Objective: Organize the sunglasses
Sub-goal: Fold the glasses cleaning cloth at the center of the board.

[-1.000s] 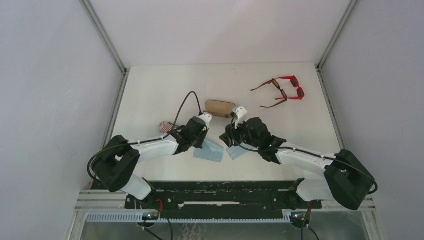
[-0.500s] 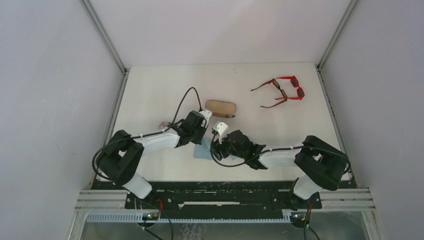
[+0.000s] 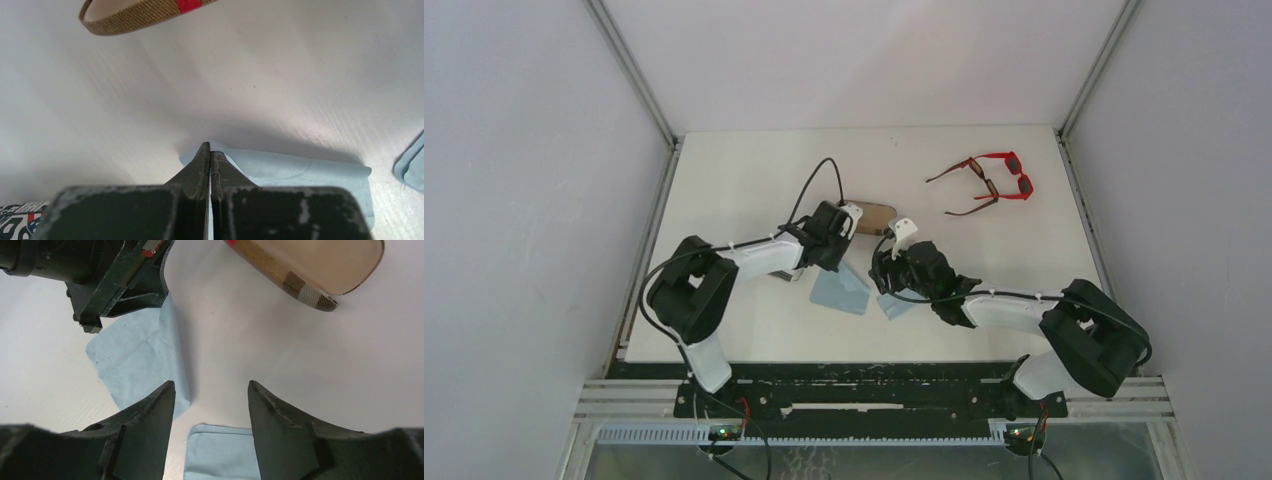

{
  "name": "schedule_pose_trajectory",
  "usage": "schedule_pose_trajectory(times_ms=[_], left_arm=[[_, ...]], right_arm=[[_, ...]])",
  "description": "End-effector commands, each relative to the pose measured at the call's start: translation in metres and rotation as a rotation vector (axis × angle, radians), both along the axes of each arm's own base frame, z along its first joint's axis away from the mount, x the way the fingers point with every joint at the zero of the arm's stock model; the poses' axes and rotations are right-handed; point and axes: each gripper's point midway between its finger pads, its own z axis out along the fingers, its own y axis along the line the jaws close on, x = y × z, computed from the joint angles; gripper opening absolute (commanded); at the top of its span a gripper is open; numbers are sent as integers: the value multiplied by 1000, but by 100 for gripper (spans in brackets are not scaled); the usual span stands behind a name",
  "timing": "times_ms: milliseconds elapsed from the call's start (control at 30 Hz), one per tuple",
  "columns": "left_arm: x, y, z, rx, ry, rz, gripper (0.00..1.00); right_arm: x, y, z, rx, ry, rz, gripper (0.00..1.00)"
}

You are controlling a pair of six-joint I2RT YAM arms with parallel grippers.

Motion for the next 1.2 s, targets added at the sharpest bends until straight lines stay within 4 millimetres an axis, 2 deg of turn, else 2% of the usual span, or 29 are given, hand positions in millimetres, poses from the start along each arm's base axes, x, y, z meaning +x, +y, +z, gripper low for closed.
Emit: schedule_pose_trajectory(times_ms=[0,100,200,400,533,633,833,967,1167], left_arm=[[14,-4,10,9,-16,-23,0],[14,-1,4,19,-1,-24,2],[13,5,1,37,3,-17,12],[13,16,3,36,-13,3,26],[10,13,4,11,-9,-2,35],[5,9,1,-19,9,-6,37],[1,6,-6,-41,38,2,32],[1,5,-9,-42,41,2,23],[0,9,-5,-35,32,17,4]], right_arm=[[-6,-3,11,61,54,14,56],[-7,-6,13,51,62,36,56],[-8,-7,14,48,71,42,56],[-11,-5,14,52,81,61,56],[-14,-5,15,52,81,74,56],[-15,-5,15,49,82,79,56],[-17,-6,15,47,87,89,55],[-18,-4,16,51,87,98,53],[-18,-6,20,48,74,100,52]])
